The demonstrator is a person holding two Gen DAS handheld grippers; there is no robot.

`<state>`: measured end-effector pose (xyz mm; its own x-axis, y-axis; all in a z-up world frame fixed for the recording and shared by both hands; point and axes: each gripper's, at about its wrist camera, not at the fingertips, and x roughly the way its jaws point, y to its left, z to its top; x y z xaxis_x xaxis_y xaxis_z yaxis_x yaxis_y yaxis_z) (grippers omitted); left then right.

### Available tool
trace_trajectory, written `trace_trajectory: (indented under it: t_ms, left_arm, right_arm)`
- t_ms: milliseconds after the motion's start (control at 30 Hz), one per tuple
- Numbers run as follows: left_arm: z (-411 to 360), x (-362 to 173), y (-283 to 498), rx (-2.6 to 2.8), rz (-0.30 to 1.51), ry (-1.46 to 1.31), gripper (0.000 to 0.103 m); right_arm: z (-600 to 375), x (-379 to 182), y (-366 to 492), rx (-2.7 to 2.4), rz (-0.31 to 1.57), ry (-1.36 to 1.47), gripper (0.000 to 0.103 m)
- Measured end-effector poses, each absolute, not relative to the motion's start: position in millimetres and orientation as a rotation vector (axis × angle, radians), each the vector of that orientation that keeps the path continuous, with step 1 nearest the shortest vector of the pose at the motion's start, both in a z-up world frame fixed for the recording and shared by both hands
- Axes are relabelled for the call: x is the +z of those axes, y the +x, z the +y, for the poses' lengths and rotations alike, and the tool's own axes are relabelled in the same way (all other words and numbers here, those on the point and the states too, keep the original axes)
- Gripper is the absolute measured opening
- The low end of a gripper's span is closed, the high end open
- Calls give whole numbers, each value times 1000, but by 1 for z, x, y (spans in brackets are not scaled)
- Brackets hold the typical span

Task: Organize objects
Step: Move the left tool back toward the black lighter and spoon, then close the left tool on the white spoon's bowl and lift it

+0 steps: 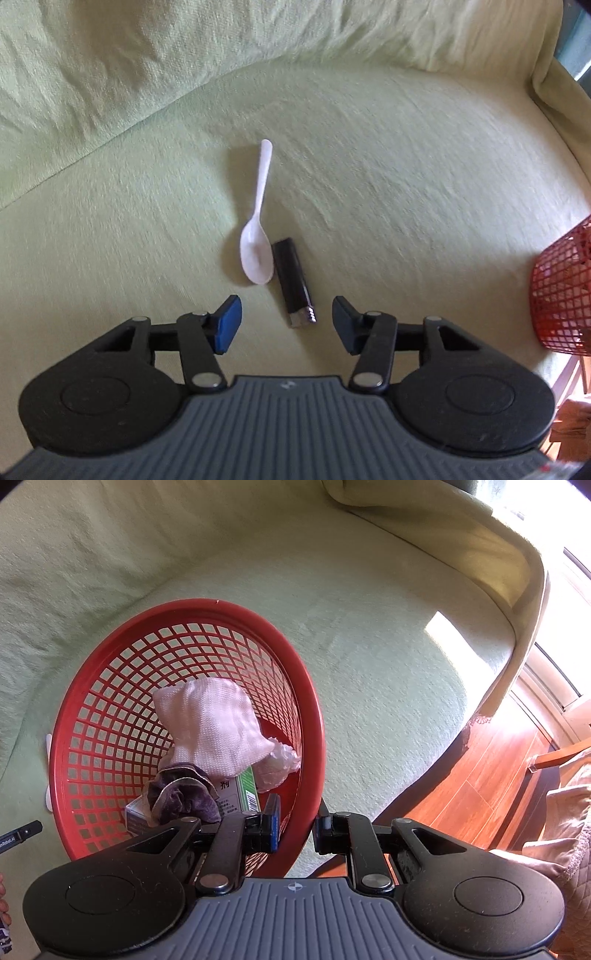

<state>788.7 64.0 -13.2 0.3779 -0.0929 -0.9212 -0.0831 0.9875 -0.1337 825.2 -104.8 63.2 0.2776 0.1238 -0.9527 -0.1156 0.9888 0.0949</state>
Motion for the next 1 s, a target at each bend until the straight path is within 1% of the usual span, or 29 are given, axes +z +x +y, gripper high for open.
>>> trace_trajectory:
  t_ms: [167, 233, 300, 400, 467, 533, 567, 633, 667, 733, 867, 1000]
  left_arm:
    - [76, -42, 823, 4, 1214, -119, 45]
    - [79, -53, 833, 12, 1232, -119, 39]
    - [82, -63, 841, 17, 1249, -135, 37]
    - [81, -76, 849, 20, 1267, -128, 28]
    - [76, -79, 852, 14, 1261, -113, 28]
    - [72, -81, 855, 12, 1250, -80, 21]
    - [72, -82, 857, 12, 1248, -77, 19]
    - [71, -84, 862, -18, 1239, -94, 20]
    - [68, -86, 865, -31, 1242, -88, 18]
    - [61, -88, 870, -61, 1245, -55, 9]
    - [67, -88, 870, -94, 1239, -58, 9]
    - [69, -86, 868, -93, 1240, -51, 7]
  right_arm:
    - [-103, 64, 826, 139, 1282, 7, 14]
    - [-102, 65, 825, 136, 1281, 6, 14]
    - [-101, 66, 825, 130, 1280, 5, 14]
    - [-100, 66, 827, 120, 1280, 10, 14]
    - [-100, 66, 827, 115, 1280, 10, 14]
    - [-100, 66, 829, 108, 1283, 14, 14]
    - [-99, 66, 829, 107, 1283, 16, 14]
    - [-98, 65, 830, 101, 1282, 13, 14]
    - [-98, 64, 830, 99, 1283, 15, 14]
    - [-98, 64, 830, 94, 1285, 17, 14]
    - [-99, 63, 831, 92, 1288, 13, 14]
    - [-101, 62, 832, 87, 1290, 14, 14]
